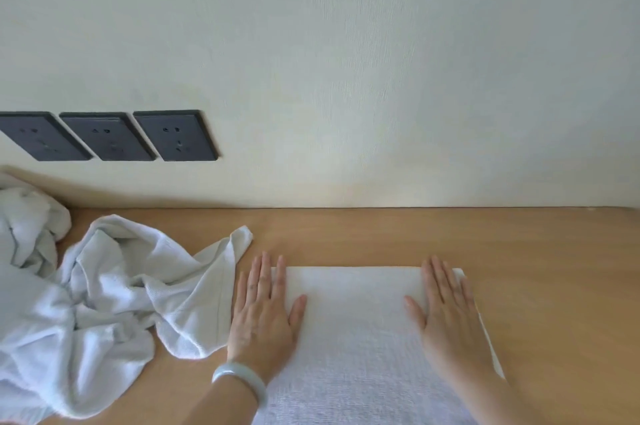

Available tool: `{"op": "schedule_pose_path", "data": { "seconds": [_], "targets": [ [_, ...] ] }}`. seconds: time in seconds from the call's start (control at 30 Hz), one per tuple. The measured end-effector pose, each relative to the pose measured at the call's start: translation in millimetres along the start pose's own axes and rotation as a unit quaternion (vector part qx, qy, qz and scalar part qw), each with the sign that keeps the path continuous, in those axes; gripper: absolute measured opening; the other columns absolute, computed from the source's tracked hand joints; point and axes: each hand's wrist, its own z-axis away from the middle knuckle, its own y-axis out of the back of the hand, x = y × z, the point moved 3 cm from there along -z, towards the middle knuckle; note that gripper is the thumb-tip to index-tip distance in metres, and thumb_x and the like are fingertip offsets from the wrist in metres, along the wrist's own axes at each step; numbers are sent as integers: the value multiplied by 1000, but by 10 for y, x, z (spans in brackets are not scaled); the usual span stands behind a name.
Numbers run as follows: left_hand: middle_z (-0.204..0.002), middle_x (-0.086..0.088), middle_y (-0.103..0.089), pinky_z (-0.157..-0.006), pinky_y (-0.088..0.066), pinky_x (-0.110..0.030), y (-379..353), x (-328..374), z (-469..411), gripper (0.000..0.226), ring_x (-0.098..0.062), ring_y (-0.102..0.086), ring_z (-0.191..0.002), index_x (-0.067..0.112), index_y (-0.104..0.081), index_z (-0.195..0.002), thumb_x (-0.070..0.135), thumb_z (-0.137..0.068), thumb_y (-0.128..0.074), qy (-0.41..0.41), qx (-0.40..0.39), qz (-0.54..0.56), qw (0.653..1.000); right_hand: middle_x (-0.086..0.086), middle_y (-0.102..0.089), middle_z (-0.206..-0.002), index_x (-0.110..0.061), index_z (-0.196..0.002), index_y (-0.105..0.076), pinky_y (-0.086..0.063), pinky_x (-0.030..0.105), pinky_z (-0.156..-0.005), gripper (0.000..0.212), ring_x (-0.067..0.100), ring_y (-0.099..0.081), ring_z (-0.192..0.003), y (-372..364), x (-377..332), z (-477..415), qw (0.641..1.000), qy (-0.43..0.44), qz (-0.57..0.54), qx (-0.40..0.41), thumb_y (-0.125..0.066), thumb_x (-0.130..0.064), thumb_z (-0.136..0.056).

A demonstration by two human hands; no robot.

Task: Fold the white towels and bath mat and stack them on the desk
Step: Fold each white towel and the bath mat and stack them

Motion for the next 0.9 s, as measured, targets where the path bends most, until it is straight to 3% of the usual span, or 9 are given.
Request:
{"op": "schedule_pose_path", "data": {
  "seconds": [0.1, 0.2, 0.3, 0.43, 0.57, 0.67, 0.77, 0.83, 0.9],
  "targets": [
    [-160, -10, -19, -118, -11, -42, 5, -10, -25, 75, -22, -14, -149, 10, -21, -154, 60, -98, -12, 14, -3, 1, 1000, 11, -29, -155, -2, -148, -29, -17, 46, -115, 81, 21, -23, -145, 20, 190, -35, 999, -34, 15, -19, -6, -60, -97],
    [-158, -18, -22, -117, -15, -45, 112, 23, 43, 75, -29, -16, -148, 1, -25, -151, 56, -99, -17, 41, 33, 26, 998, 17, -30, -154, 2, -146, -32, -15, 51, -116, 85, 31, -26, -144, 148, 145, 9, 994, -110, -18, 17, -5, -61, -95],
    [-161, -12, -13, -118, -13, -45, 125, 92, 262, 70, -26, -10, -150, 7, -20, -153, 52, -99, -23, -27, 34, 22, 999, 15, -25, -156, -4, -149, -27, -1, 46, -119, 78, 31, -17, -146, 142, -122, 213, 998, -39, -31, 36, -12, -58, -96],
    [-162, -8, -12, -119, -5, -40, 17, -158, 222, 68, -22, -11, -150, 19, -17, -155, 56, -98, -14, 3, 31, 9, 999, -1, 1, -161, -21, -155, -7, -8, 52, -119, 82, 22, 1, -149, 21, 94, 169, 998, -55, -6, -30, 12, -65, -89],
    [-162, -10, -11, -120, 1, -40, 52, -202, 55, 76, -21, -5, -150, 16, -10, -156, 59, -94, -4, 56, 15, 36, 998, -4, 14, -160, -19, -154, 5, 2, 52, -119, 93, 25, 8, -149, 64, 248, -133, 994, -85, -1, -73, 27, -68, -78],
    [-161, -16, -11, -120, -11, -46, 160, 10, 187, 72, -28, -8, -150, 5, -14, -154, 50, -98, -14, 48, 30, 47, 997, 6, 0, -162, -10, -154, -8, 3, 54, -118, 79, 31, 2, -148, 266, -119, 58, 997, -68, -22, -10, 5, -59, -93],
    [-162, -12, -9, -120, -9, -44, 132, 428, 641, 64, -26, -6, -150, 5, -17, -153, 39, -100, -25, -24, 40, 93, 995, 11, -17, -159, -4, -151, -23, -1, 48, -119, 68, 27, -12, -148, 250, -837, 627, 997, 36, -65, 35, -21, -46, -97],
    [-163, -6, -8, -121, -6, -42, 71, 513, 959, 62, -21, -6, -151, 10, -18, -154, 37, -99, -27, -39, 19, 97, 994, 11, -22, -158, -3, -148, -30, -12, 48, -118, 64, 25, -21, -146, 123, -1128, 980, 993, 78, -82, 20, -26, -42, -97],
    [-163, -1, -9, -121, -7, -43, 7, 364, 1129, 61, -16, -3, -151, 16, -17, -155, 38, -99, -26, -21, 7, 81, 996, 9, -21, -158, -4, -150, -27, -16, 47, -118, 64, 21, -17, -148, 32, -1053, 1132, 994, 75, -79, 0, -26, -41, -98]
  ]
}}
